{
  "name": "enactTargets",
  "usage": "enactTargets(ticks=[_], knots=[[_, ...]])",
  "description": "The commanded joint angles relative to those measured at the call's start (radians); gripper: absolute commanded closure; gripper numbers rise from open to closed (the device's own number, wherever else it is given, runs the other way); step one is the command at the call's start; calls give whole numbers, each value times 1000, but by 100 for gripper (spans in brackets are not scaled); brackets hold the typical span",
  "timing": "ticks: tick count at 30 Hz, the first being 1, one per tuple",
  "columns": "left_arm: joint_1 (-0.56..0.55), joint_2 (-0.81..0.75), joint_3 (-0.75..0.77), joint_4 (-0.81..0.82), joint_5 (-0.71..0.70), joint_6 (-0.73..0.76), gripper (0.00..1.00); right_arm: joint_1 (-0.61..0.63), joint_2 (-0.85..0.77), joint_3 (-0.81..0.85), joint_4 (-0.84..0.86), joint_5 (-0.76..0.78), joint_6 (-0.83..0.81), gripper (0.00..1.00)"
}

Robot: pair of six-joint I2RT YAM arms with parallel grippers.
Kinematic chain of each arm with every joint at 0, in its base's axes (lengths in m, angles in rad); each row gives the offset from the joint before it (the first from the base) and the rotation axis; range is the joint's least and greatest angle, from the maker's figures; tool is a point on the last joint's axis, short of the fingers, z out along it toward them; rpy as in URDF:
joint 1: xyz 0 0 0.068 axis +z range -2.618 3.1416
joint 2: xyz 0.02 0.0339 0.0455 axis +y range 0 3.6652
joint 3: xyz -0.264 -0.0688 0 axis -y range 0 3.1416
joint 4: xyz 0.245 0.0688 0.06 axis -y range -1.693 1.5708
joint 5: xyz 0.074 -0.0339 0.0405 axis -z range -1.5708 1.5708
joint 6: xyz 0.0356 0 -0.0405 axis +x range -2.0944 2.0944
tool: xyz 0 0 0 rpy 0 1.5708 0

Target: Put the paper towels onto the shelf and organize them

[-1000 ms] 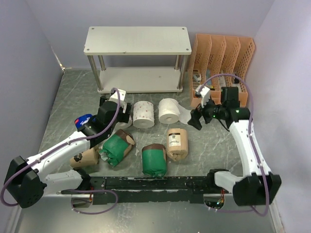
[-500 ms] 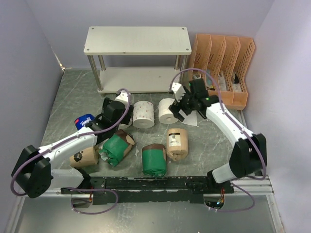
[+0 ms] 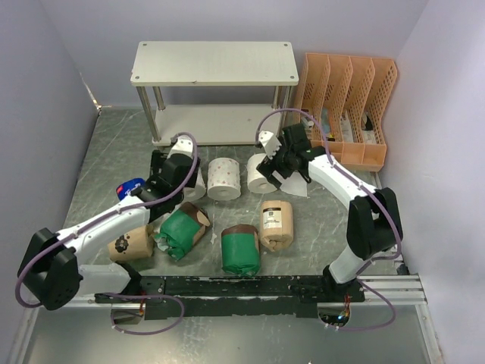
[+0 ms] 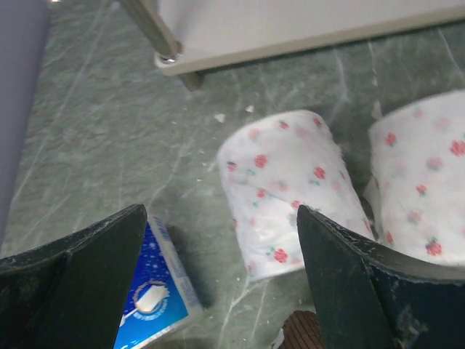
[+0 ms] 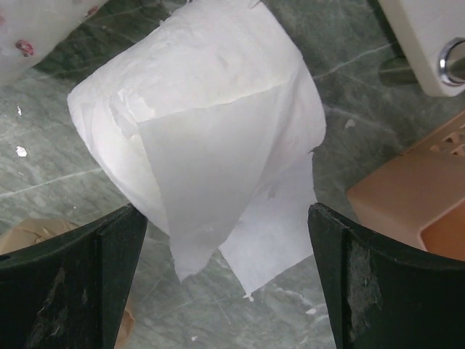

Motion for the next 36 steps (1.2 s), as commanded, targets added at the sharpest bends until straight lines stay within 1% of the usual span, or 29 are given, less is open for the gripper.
enactTargets(ticks=[1,5,7,9,11,13,14,16,17,19,21,25,31,34,36], knots=[[19,-73,52,-19,-179,-75,4,17,39,18,31,16,28,7],[22,-144,26,22,-397,-151,4,26,40,-16,84,29,49,7],[22,-172,21,29,-485,-183,4,30,47,-16,89,28,59,8],[24,-187,28,6,-552,-226,4,32,57,-17,100,26,73,11],[29,-200,40,-38,-592,-314,4,34,71,-11,105,16,84,17],[40,-213,43,-65,-616,-354,4,34,94,6,94,-11,91,28],[45,-220,35,-70,-624,-365,4,34,108,16,82,-27,96,35],[58,-228,21,-64,-630,-368,4,35,143,36,56,-56,101,53],[64,-231,17,-55,-630,-364,4,35,157,46,38,-75,101,65],[74,-230,16,-52,-621,-355,4,35,182,68,8,-102,101,84],[80,-224,16,-46,-607,-340,4,35,197,82,-11,-116,107,99],[87,-200,27,-68,-618,-344,4,35,174,76,-17,-160,121,100],[92,-192,29,-79,-622,-345,4,35,43,52,-23,-300,135,100],[97,-185,25,-66,-601,-325,4,30,-9,48,-1,-347,200,100],[99,-174,28,-75,-596,-329,4,28,-14,83,-24,-363,258,100]])
